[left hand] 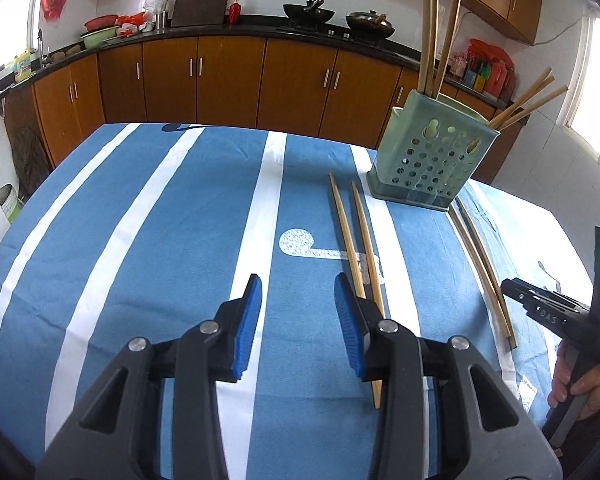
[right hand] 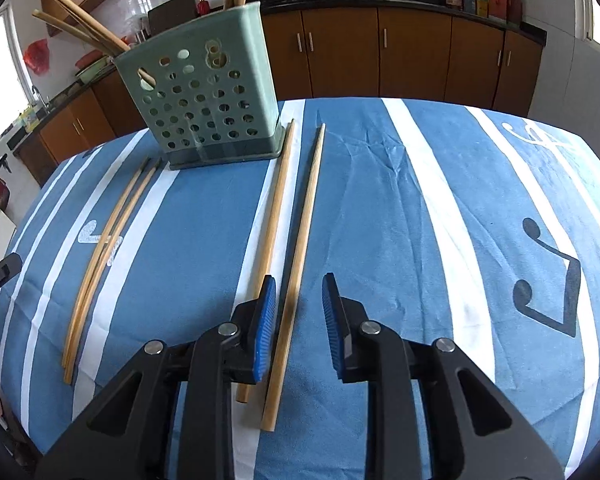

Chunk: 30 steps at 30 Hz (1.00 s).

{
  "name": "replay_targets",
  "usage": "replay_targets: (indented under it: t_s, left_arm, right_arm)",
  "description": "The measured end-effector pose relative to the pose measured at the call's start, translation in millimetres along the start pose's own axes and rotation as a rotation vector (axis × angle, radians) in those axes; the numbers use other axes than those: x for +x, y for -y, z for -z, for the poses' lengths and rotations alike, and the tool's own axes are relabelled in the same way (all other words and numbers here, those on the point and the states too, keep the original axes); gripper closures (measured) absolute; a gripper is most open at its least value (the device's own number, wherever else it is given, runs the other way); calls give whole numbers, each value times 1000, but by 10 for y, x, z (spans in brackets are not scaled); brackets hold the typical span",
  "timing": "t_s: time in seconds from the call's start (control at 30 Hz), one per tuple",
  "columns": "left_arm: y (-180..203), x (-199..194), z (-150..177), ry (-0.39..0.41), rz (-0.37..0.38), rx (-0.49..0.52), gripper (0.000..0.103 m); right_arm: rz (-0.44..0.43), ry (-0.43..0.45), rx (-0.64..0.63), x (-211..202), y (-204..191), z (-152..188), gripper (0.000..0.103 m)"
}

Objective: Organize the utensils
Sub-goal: 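Move both open grippers back down to the chopsticks on the cloth, then grasp a chopstick with the right gripper while the left gripper grasps another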

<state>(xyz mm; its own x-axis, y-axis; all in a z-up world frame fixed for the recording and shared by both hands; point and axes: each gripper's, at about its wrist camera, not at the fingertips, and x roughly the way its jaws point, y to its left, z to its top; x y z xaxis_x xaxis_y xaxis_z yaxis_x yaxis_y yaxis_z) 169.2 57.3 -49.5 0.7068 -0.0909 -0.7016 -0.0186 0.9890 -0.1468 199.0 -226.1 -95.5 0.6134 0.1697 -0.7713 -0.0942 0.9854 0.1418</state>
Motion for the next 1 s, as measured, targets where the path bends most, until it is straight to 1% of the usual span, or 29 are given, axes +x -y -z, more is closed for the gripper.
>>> replay_targets:
  t_s: [0.03,0.07,0.13,0.23,0.43,0.57,0.67,0.73,0.87,0.93,1.0]
  left_arm:
    - [23,3,-13,-1,1,3,65]
    - [37,18,-20,-5,5,7,65]
    - [68,58,-24,-15,14,15,65]
    - [145,121,-29,-28,25,26,65]
    - [282,291,-17,-63,47,49,65]
    - [361,391,8,-82,49,66,66]
    - [407,452,29,-97,47,81,67]
    - [426,487,44,-107,44,88,67]
    - [451,549,77,-126,36,100,71]
    - [470,580,94,-134,26,113,74]
    - [484,610,108,-142,16,123,79]
  right_arm:
    - [3,-5,-4,10,-3,16,79]
    - [8,-11,-8,14,21,43,83]
    - [18,-4,-17,2,25,68,85]
    - [31,0,-11,2,63,70,94]
    - [96,17,51,-39,308,74,95]
    - [148,32,107,-74,511,85,95]
    - [155,39,123,-90,582,99,95]
    - [163,44,111,-91,570,107,95]
    - [186,51,90,-84,530,108,95]
    - [177,51,98,-87,549,107,95]
    - [174,52,100,-91,549,108,95]
